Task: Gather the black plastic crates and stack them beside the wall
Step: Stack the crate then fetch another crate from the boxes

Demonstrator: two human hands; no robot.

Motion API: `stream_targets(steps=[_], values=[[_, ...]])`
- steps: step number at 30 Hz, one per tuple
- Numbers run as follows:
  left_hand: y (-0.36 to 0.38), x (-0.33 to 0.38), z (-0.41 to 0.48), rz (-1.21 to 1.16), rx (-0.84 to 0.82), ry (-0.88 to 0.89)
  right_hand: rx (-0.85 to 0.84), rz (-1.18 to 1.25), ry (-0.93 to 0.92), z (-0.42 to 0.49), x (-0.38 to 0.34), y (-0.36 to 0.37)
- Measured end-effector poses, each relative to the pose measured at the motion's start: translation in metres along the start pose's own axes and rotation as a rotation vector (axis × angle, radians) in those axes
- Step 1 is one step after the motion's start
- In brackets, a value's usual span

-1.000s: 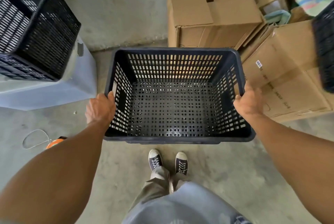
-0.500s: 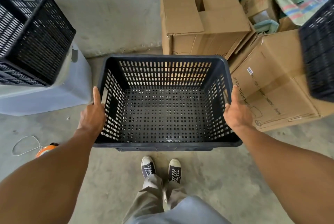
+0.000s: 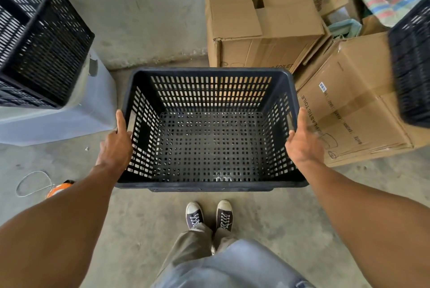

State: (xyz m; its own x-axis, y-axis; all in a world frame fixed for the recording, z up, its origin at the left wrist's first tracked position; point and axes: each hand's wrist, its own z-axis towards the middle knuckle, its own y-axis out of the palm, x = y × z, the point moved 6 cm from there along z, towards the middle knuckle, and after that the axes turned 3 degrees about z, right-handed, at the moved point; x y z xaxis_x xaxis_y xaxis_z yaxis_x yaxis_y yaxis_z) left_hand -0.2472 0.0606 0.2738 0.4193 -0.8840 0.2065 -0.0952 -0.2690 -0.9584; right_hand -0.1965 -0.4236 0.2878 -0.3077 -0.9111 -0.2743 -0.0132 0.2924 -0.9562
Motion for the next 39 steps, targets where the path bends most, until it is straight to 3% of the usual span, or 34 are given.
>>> stream_targets(steps=[39], values=[[-0.006, 0.023, -0.012, 0.119, 0.068, -0.037, 0.02, -0.072, -0.14, 0.028, 0.003, 0.008]])
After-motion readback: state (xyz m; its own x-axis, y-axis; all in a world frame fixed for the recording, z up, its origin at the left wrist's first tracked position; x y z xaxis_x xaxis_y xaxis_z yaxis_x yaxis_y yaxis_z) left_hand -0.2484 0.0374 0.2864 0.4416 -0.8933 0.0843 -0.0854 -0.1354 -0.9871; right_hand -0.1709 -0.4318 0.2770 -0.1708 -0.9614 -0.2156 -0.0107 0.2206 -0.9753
